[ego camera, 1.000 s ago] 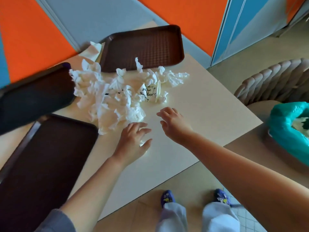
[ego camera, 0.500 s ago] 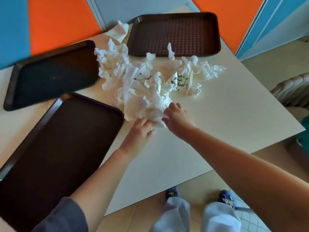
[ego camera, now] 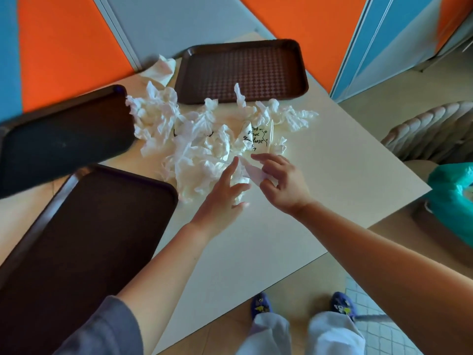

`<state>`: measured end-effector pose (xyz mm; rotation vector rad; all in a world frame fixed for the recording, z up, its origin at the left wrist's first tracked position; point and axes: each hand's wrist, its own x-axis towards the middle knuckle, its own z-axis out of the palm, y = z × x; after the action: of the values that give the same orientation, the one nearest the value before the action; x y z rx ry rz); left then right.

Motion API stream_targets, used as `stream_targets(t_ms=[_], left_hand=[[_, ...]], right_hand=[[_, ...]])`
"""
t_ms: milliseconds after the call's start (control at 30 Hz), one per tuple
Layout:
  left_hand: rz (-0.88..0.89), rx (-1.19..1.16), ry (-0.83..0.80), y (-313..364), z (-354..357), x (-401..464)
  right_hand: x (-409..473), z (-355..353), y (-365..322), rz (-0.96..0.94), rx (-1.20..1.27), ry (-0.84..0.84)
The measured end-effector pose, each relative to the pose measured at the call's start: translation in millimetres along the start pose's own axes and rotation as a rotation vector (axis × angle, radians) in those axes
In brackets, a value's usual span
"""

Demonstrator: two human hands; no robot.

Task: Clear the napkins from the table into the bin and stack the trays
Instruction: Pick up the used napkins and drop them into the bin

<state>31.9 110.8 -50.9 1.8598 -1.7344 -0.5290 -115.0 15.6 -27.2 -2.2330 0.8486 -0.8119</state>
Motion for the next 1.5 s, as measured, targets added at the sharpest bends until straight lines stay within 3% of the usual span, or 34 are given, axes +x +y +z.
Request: stream_targets(t_ms=[233,467,567,633,767,833,1000,1133,1300,1500], left_hand=[[0.051,0.079,0.043,29,16,33],[0.425,0.134,0.017,70,41,58],[0.505,0.148,-0.001,84,52,70],[0.470,0.144,-0.045,93,59,77],[0.110,-0.017,-0.114,104,72,85],[0.041,-0.034,-0.160,104,80,87],[-0.082,-0.100,-0.024,112,94,95],[-0.064,-0.006,-0.012,112,100,109],[0.188,0.040,0.002,126,122,128],[0.296,0.016,-0.034,163,161,159]], right_hand=[[-17,-37,21,-0.043,-0.080,0.083],[-30,-66,55,-0.011,-0.150,0.094],[-32,-77,63,-0.059,-0.120,0.101],[-32,-86,69,-0.060,-0.128,0.118],[-27,-102,78,-0.080,-0.118,0.127],[-26,-106,80,-0.098,-0.106,0.130],[-25,-124,103,-0.087,-0.159,0.169],[-29,-150,133,-0.013,-0.191,0.199],[-40,-179,166,0.068,-0.236,0.249],[-56,-210,200,0.123,-0.238,0.231]])
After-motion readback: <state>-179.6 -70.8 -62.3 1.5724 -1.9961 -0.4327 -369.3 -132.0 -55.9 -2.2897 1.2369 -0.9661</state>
